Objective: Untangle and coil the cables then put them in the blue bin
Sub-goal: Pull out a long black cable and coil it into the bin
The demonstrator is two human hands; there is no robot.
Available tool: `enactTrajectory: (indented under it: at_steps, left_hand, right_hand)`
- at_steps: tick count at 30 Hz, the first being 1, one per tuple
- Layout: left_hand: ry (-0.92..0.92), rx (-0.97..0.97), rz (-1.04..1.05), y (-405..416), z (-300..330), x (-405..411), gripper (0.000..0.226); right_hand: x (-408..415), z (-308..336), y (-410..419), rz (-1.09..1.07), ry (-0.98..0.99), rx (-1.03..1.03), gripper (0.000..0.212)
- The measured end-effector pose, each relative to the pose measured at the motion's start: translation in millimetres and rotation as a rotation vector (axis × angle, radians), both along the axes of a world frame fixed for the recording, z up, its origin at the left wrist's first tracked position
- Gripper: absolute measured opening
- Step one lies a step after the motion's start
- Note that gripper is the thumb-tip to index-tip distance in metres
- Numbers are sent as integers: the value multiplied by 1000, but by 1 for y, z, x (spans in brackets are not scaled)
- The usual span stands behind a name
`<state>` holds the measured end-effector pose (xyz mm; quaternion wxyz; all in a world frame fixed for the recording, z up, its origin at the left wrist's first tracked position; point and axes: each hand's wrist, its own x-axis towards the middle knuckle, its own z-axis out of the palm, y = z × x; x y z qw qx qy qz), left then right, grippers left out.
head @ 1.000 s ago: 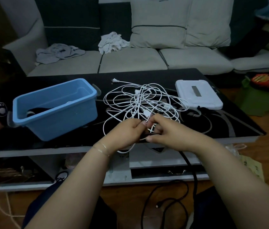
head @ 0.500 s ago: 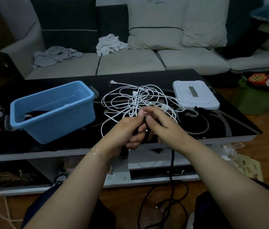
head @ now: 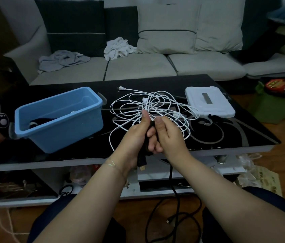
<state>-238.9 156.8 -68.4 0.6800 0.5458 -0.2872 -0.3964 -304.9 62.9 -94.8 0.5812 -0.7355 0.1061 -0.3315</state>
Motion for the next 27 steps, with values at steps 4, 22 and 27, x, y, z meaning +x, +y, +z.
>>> enactTrajectory:
  at_steps: [4,22,27]
  left_hand:
    - [95,-4,-96,3,4,6,60]
    - [151,-282,290,9,12,33,49]
    - [87,-244,398,9,14,35,35]
  right_hand:
    - [0,-1,2,-106,-20,-60,35]
    - [3,-12,10,281,616,-277,83]
    - [-1,-11,13,183,655,-522,57]
